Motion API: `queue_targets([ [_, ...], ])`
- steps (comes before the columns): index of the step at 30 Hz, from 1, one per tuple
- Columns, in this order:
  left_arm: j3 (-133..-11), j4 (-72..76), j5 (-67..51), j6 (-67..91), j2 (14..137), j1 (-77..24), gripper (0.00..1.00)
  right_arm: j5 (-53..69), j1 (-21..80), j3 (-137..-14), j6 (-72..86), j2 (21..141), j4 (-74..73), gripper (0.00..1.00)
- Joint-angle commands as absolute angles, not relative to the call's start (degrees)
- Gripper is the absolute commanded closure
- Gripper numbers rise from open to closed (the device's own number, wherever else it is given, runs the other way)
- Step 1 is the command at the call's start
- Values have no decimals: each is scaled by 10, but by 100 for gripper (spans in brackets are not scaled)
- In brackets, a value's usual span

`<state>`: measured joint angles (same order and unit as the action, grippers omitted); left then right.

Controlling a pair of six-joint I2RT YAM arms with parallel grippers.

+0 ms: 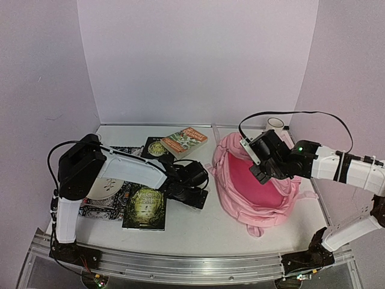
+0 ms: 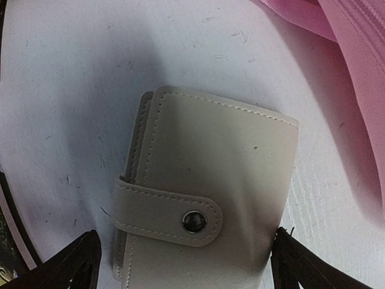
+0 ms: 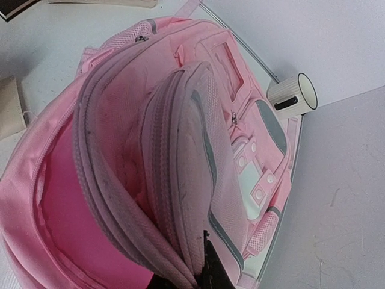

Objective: Pack the student bag
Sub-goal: Move the card case to the center of the board, then pick up the card case from the center of the board.

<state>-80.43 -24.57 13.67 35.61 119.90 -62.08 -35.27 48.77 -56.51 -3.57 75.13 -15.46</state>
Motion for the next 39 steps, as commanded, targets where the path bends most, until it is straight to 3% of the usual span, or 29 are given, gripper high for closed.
queue_targets([
  [1,-829,-271,138,349,1217,-620,1,-362,488,-597,-17,748,-125,100],
  [21,-767,-276,135,361,1100,-624,25,-312,488,-625,-30,778,-120,100],
  [39,-783,-271,140,349,955,-681,25,-272,521,-682,-30,829,-119,100],
])
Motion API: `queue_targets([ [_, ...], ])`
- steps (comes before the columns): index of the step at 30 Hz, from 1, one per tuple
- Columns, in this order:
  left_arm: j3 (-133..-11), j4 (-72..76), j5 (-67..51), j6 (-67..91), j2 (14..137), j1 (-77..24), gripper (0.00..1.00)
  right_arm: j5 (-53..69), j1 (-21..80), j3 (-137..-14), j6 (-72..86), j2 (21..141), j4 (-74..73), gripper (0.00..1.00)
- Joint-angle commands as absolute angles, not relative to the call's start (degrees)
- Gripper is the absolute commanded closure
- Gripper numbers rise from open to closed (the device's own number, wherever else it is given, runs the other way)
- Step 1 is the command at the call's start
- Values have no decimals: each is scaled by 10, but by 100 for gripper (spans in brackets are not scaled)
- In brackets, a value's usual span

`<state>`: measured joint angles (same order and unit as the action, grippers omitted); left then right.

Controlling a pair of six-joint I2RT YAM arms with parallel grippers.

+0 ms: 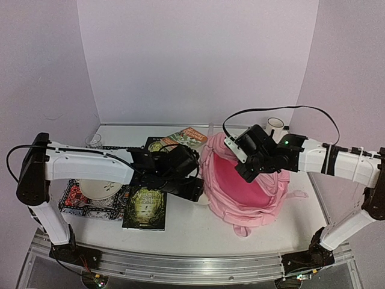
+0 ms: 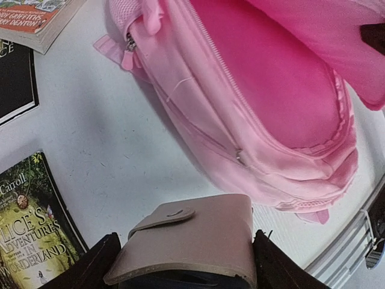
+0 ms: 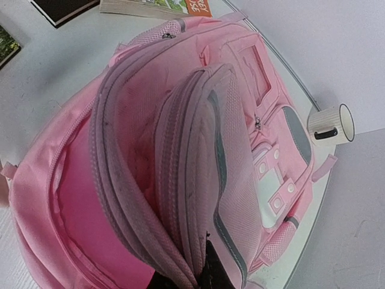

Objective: Pack the student bag
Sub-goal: Pick up the card case from the center of the board.

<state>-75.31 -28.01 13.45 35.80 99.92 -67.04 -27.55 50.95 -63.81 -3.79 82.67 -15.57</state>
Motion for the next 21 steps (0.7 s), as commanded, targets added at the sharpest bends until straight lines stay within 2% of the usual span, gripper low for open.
queue_targets([
  [1,-782,-272,145,350,947,-682,25,-271,522,-683,-30,831,-119,100],
  [10,-757,-244,172,377,888,-682,27,-264,530,-698,-25,841,-117,100],
  [21,-677,-11,188,331,888,-688,30,-211,541,-726,-4,847,-115,100],
])
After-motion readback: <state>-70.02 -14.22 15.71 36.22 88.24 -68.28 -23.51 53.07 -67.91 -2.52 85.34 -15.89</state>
